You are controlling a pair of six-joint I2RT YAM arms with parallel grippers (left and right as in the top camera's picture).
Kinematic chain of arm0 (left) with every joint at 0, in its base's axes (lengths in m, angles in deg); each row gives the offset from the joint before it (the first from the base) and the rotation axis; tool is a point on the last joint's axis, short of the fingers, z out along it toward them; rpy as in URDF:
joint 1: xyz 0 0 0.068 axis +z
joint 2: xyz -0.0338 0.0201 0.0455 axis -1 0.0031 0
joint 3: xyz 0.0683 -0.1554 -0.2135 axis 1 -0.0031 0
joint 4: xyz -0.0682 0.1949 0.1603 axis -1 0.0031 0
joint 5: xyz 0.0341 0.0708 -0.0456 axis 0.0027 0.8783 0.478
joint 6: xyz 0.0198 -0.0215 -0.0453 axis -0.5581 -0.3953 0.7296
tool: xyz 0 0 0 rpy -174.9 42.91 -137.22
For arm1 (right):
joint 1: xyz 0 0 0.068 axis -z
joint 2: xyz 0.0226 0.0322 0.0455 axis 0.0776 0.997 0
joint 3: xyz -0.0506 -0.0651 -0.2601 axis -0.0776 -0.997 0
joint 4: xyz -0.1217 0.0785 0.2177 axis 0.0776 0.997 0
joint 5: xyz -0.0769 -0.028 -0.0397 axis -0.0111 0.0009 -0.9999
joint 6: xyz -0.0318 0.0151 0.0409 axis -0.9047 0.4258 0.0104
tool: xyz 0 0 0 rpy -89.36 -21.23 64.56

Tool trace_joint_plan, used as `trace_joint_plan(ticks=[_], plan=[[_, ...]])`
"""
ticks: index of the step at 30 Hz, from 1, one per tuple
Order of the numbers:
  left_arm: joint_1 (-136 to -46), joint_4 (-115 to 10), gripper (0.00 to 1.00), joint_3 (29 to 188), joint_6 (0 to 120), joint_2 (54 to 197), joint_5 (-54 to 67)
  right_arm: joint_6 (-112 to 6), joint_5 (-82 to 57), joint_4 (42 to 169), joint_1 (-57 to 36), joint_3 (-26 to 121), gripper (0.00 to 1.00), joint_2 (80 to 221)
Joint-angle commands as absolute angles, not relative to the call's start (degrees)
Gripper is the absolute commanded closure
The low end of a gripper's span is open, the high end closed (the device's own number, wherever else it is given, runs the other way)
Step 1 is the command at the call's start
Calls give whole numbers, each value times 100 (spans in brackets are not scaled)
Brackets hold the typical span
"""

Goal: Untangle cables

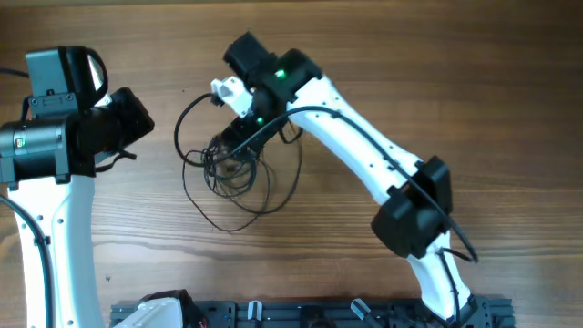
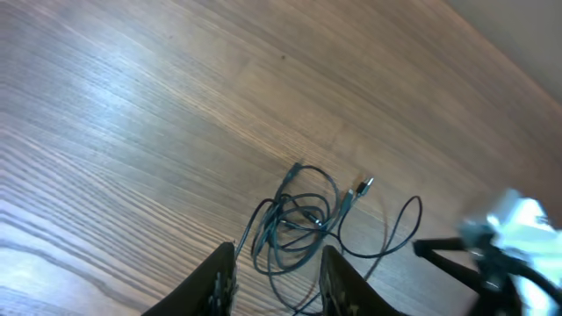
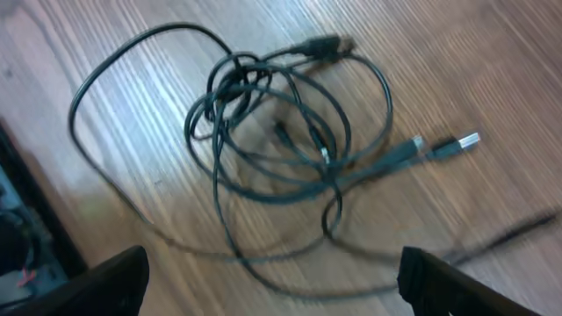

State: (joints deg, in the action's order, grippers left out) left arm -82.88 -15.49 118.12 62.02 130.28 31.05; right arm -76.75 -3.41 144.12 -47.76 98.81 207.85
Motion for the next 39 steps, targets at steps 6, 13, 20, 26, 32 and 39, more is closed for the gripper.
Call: trace_joint_plan(ticks=[6,13,20,26,32,39], plan=[[-8251,-1595,65,11816,6296,13050,3689,-7745,-350,13752,-5065,9863,12,21578],[-8251,-1593,64,11816,6298,13050,3739,-7736,158,13407,-5404,9848,26,22044],[-8251,-1591,62,11816,6298,13050,3737,-7734,155,13171,-5524,9570,43,22061],[-8251,-1571,62,11816,6298,13050,3737,-7592,155,13109,-5524,9568,72,22061],[-8251,-1567,62,11816,6296,13050,3737,-7596,151,13018,-5522,9566,72,22070],[-8251,-1545,62,11816,6296,13050,3735,-7592,153,12954,-5524,9564,71,22227]])
